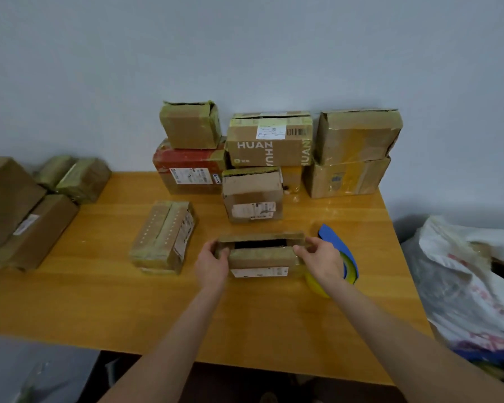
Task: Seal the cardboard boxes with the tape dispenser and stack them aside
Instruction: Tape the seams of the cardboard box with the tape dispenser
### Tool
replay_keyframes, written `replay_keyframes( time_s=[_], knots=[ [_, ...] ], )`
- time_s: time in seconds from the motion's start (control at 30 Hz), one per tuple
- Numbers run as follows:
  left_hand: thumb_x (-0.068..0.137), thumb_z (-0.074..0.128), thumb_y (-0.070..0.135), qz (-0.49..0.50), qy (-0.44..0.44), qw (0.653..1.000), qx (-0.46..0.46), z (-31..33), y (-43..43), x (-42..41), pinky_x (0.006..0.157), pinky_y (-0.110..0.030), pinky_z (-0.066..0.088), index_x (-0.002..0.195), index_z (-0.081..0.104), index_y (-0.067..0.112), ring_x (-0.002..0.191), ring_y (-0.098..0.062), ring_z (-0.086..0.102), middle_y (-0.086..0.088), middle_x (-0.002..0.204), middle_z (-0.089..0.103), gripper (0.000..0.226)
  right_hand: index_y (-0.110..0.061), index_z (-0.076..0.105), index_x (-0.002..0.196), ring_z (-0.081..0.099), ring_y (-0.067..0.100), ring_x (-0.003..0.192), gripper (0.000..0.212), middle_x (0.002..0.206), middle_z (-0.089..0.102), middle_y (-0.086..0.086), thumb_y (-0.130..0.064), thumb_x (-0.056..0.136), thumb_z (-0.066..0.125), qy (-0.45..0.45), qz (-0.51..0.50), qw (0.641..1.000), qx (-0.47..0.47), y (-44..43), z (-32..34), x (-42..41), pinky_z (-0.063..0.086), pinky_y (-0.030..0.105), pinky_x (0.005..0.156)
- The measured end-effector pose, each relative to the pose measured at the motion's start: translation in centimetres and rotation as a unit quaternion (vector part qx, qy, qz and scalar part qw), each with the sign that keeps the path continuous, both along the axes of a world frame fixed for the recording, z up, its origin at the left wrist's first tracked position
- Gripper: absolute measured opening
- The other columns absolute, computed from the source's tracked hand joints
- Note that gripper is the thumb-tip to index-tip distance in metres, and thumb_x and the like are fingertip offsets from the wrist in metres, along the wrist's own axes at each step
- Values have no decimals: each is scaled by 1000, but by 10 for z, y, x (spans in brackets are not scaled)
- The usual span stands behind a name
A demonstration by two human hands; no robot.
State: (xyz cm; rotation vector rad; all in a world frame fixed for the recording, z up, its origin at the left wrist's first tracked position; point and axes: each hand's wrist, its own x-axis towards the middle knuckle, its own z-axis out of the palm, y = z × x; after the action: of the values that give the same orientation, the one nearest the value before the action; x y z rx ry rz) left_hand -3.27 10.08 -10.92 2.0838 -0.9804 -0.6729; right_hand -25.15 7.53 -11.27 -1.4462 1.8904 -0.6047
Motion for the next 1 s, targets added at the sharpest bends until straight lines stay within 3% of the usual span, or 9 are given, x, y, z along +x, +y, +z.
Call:
replay_keyframes(
  time_s=[0.2,0.27,0.33,0.4,0.47,0.57,0.67,0.9,1.0],
  knots=[
    [92,63,22,-119,7,993,-14,-9,9,-5,83,-26,48,149,34,23,104,-17,60,-3,120,63,63,-14,59,130,55,14,66,50,82,62,-2,-44,91,62,66,-31,997,18,11,-4,-18,41,26,50],
    [93,61,20,-160,-9,987,-27,-12,11,-13,71,-13,46,149,32,28,86,-6,59,6,101,64,64,-16,58,130,53,12,60,48,77,59,-3,-45,92,61,84,-41,995,17,12,-3,-27,38,24,46],
    [94,60,18,-212,-41,976,-34,-10,10,-22,65,-8,45,149,31,31,74,0,53,13,86,58,63,-19,53,135,51,11,57,48,76,57,-5,-43,94,59,99,-44,994,10,12,-2,-35,35,25,45],
    [94,59,18,-238,-59,969,-37,-8,8,-27,89,-17,47,146,37,30,102,-10,57,4,116,61,57,-24,41,144,53,16,61,54,78,60,-3,-42,96,56,111,-37,993,-2,12,-2,-42,35,28,45],
    [95,58,21,-245,-82,966,-24,-8,5,-27,108,-35,39,140,47,29,129,-20,44,-5,143,46,47,-30,30,149,55,19,66,58,93,64,2,-42,97,54,133,-7,991,-18,12,0,-45,34,30,47],
    [97,54,29,-246,-94,964,-21,-11,5,-24,110,-37,37,139,49,24,133,-20,41,-5,148,42,43,-35,41,144,58,21,80,48,123,57,2,-44,98,49,182,55,980,-54,12,0,-49,41,29,59],
    [97,50,37,-272,-139,952,-6,-13,5,-23,110,-35,35,144,43,22,135,-20,39,-4,150,39,49,-33,47,142,59,22,103,45,134,49,-1,-48,99,44,224,116,966,-60,15,-1,-51,45,31,70],
    [95,55,33,-287,-170,943,0,-17,14,-26,110,-36,35,142,45,21,134,-25,41,-7,151,38,49,-34,52,138,59,21,86,45,119,45,1,-51,97,47,233,169,957,-25,11,2,-60,46,29,66],
    [98,51,30,-298,-221,929,-2,-18,17,-29,111,-36,35,144,43,20,138,-24,35,-3,156,28,48,-34,53,136,57,22,78,41,119,46,3,-49,97,48,224,165,960,-16,13,4,-57,43,28,62]
  ],
)
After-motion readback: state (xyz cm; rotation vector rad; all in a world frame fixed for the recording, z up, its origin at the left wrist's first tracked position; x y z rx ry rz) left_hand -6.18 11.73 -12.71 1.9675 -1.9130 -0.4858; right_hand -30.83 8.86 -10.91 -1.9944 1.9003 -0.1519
